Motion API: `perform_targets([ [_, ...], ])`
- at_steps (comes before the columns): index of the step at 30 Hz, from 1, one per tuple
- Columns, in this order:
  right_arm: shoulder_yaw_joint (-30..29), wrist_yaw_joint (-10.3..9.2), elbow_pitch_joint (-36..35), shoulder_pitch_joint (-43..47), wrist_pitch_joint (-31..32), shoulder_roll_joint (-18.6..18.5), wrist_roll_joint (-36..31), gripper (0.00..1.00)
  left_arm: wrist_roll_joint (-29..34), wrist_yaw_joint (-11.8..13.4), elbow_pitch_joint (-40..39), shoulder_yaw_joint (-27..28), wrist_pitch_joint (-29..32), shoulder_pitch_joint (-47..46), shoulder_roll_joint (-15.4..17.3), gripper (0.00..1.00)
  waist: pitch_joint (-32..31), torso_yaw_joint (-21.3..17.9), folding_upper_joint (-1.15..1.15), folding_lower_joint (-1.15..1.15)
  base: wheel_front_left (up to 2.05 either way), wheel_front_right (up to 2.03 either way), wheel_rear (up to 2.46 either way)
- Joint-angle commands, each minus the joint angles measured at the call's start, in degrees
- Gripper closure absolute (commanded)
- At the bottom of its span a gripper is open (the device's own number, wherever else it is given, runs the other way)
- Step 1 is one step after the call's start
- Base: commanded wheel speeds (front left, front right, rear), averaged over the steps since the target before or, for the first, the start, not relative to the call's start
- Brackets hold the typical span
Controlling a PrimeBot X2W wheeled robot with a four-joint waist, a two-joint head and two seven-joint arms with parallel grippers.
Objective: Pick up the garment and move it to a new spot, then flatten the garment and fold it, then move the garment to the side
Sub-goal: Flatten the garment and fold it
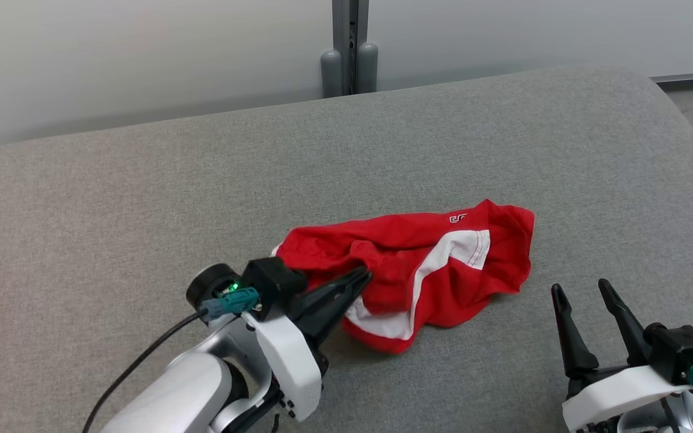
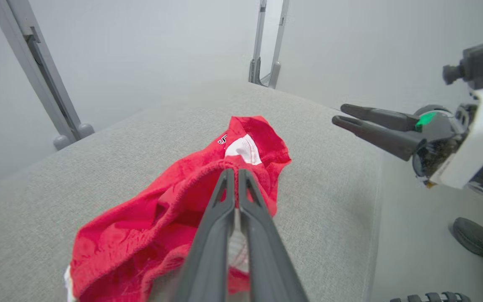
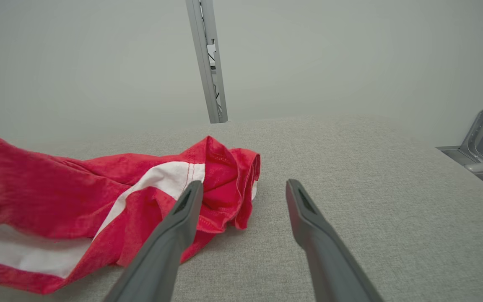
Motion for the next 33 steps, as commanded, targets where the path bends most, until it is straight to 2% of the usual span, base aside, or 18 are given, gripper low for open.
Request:
perform_targets([
  [1, -0.17, 0.11, -0.01, -0.63, -0.58, -0.28, 0.10, 0.00, -0.09, 1.06, -1.16, 1.24, -0.72, -1.01, 0.28, 1.00, 0.16, 0.03, 0.00, 0.00, 0.00, 0.00, 0.00],
  [3, -0.15, 0.11, 0.00, -0.89, -0.65, -0.29, 0.24, 0.00, 0.29, 3.09, -2.61, 2.92, -1.50, -1.10, 0.68, 1.00, 0.51, 0.01, 0.00, 0.00, 0.00, 0.00, 0.00],
  [4, 0.02, 0.11, 0.02, -1.20, -0.62, -0.28, 0.52, 0.00, 0.13, 5.56, -2.88, 5.32, -2.64, -0.71, 1.16, 1.00, 1.03, -0.15, 0.00, 0.00, 0.00, 0.00, 0.00],
  [8, 0.09, 0.11, 0.20, -1.99, -1.00, -0.29, 0.86, 0.00, -1.10, 10.06, -0.53, 10.00, -5.33, 1.57, 1.72, 1.00, 2.08, -0.53, 0.00, 0.00, 0.00, 0.00, 0.00],
  [12, 0.07, 0.11, 0.34, -2.38, -1.26, -0.28, 1.04, 0.00, -3.36, 12.07, 3.64, 13.86, -7.85, 2.83, 1.82, 1.00, 2.98, -0.73, 0.00, 0.00, 0.00, 0.00, 0.00],
  [15, 0.05, 0.11, 0.48, -3.04, -1.51, -0.29, 1.20, 0.00, -5.91, 12.51, 8.58, 16.83, -10.59, 3.77, 0.95, 1.00, 3.95, -0.82, 0.00, 0.00, 0.00, 0.00, 0.00],
  [23, 0.10, 0.11, 1.09, -4.42, -1.75, -0.28, 1.20, 0.00, -8.69, 9.75, 21.56, 18.70, -15.00, 2.16, -1.26, 1.00, 5.55, -0.69, 0.00, 0.00, 0.00, 0.00, 0.00],
  [24, 0.05, 0.11, 1.16, -4.46, -1.76, -0.29, 1.18, 0.00, -8.71, 9.37, 22.56, 18.64, -15.52, 1.90, -1.61, 0.78, 5.57, -0.66, 0.00, 0.00, 0.00, 0.00, 0.00],
  [25, -0.04, 0.11, 1.24, -4.44, -1.77, -0.29, 1.14, 0.00, -8.84, 9.10, 23.42, 18.53, -16.05, 1.69, -2.05, 0.16, 5.53, -0.61, 0.00, 0.00, 0.00, 0.00, 0.00],
  [26, -0.10, 0.11, 1.32, -4.43, -1.78, -0.29, 1.04, 0.00, -8.78, 8.79, 24.12, 18.37, -16.55, 1.63, -2.42, 0.00, 5.43, -0.53, 0.00, 0.00, 0.00, 0.00, 0.00],
  [33, -1.08, 0.11, 1.28, -4.06, -1.70, -0.27, 0.82, 0.00, -6.98, 9.89, 24.80, 18.67, -21.21, 3.42, -3.51, 0.00, 3.58, 0.29, 0.00, 0.00, 0.00, 0.00, 0.00],
])
